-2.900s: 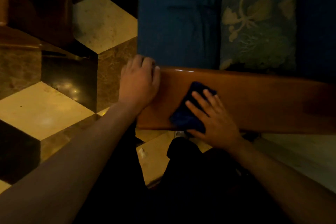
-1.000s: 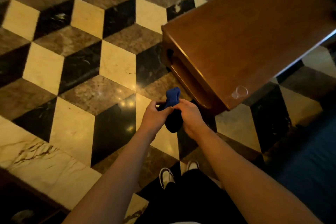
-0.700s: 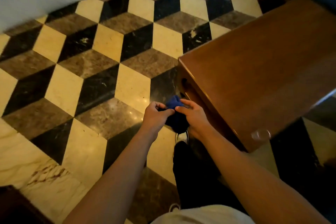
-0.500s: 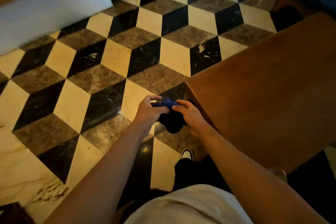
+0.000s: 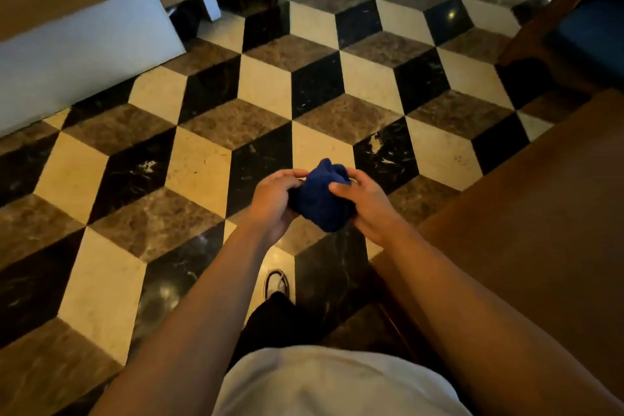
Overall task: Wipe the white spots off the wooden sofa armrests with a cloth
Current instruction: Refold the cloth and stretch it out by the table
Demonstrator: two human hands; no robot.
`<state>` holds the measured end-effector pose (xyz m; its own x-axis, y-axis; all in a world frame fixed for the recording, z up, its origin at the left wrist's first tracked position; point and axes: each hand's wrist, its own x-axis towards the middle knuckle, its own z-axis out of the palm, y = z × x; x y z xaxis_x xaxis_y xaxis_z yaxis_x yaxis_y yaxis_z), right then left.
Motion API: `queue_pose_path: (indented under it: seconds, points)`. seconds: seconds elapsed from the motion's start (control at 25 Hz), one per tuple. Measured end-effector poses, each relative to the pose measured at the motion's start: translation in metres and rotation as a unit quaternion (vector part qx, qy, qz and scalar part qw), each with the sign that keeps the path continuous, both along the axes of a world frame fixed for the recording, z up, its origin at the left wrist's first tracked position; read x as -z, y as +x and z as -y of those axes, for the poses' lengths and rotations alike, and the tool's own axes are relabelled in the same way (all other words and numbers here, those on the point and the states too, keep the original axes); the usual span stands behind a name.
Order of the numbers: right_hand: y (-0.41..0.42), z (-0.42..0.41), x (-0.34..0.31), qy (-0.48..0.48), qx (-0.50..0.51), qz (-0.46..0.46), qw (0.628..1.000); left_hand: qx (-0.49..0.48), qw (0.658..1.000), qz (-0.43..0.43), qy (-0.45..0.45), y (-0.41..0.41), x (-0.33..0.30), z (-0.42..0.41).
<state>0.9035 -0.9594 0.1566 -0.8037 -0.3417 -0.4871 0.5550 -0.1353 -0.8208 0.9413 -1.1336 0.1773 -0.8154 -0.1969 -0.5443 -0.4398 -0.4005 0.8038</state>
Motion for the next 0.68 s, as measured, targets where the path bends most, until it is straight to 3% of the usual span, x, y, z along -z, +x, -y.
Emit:
queue_pose_path:
  seconds: [0.08,0.2,0.44,0.56,0.68]
  points:
    - [-0.05,0.018,-0.008,0.015,0.018,-0.029,0.999,0.015,1.0,0.013,0.013,-0.059,-0.002,0.026]
    - [-0.11,0.027,-0.021,0.142,0.005,-0.113,0.983,0.042,0.998,0.025,0.027,-0.144,-0.011,0.04]
    - [-0.238,-0.016,-0.011,0.334,0.101,-0.116,0.93,0.119,0.993,-0.003,-0.01,-0.334,-0.017,-0.017]
    - [-0.312,-0.055,-0.008,0.386,0.171,-0.213,0.881,0.141,0.981,-0.025,-0.129,-0.426,-0.015,-0.058]
    - [-0.39,-0.097,-0.026,0.342,0.178,-0.249,0.889,0.193,0.924,-0.077,-0.321,-0.512,-0.018,-0.094]
